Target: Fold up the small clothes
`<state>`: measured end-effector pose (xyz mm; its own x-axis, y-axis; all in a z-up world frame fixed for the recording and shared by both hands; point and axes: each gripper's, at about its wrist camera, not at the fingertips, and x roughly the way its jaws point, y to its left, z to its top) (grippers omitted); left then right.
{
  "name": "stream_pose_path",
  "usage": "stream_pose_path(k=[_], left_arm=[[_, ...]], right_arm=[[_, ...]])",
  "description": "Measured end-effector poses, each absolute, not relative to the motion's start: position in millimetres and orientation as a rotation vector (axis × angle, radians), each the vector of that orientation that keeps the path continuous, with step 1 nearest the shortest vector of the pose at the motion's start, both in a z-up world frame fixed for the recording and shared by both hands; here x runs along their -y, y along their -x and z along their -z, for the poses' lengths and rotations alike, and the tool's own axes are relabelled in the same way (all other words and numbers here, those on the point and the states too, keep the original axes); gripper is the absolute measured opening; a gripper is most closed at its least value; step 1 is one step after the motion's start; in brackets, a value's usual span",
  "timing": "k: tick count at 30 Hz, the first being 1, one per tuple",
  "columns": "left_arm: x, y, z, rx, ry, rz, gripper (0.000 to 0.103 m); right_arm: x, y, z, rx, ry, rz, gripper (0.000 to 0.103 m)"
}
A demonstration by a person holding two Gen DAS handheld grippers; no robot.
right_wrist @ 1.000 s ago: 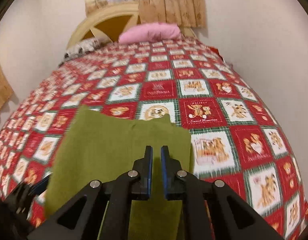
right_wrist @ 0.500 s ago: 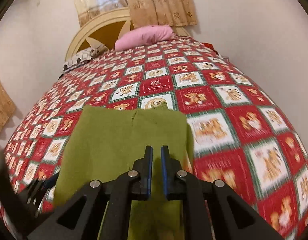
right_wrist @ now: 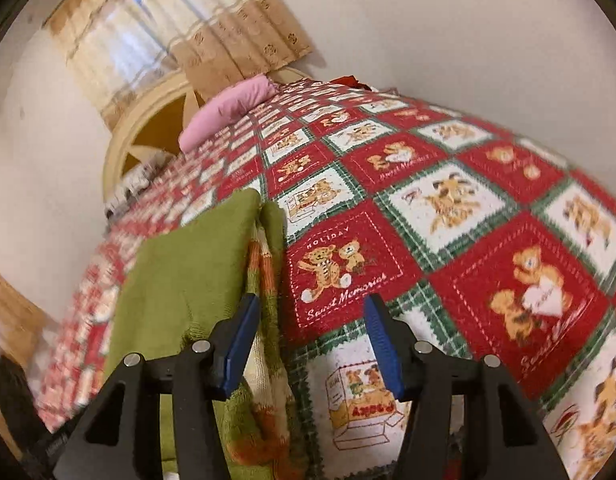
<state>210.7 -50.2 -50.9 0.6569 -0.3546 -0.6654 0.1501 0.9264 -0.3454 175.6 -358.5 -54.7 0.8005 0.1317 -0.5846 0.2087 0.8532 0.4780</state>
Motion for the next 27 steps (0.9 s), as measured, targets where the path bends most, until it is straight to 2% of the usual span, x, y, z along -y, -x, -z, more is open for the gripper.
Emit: stream_pose_path(k=[4, 9, 14, 16, 27], left_arm=[[57.0, -210.1, 26.6, -0.711, 0.180, 0.257, 0.084], [71.7, -261.9, 4.0, -0.691, 0.175, 0.286, 0.084], [84.1, -319.3, 37.3, -0.865, 0.210, 0.281, 0.081], [82.8, -327.1, 65.6, -0.941, 0.248, 0.274, 0.085], [81.1, -315.3, 69.4, -0.887, 0.245, 0.319, 0.085]], right_arm=[[359.5, -169.6, 52.0, -0.607, -0.582, 0.029, 0.055], [353.8, -171.7, 52.0, -0.620, -0.556, 0.019, 0.055], [354.6, -172.0, 52.8, -0.624, -0.558, 0.016, 0.055], [353.7, -173.5, 54.0, -0.628, -0.560, 0.015, 0.055], [347.2, -173.4, 53.2, -0.639, -0.540, -0.009, 0.055]])
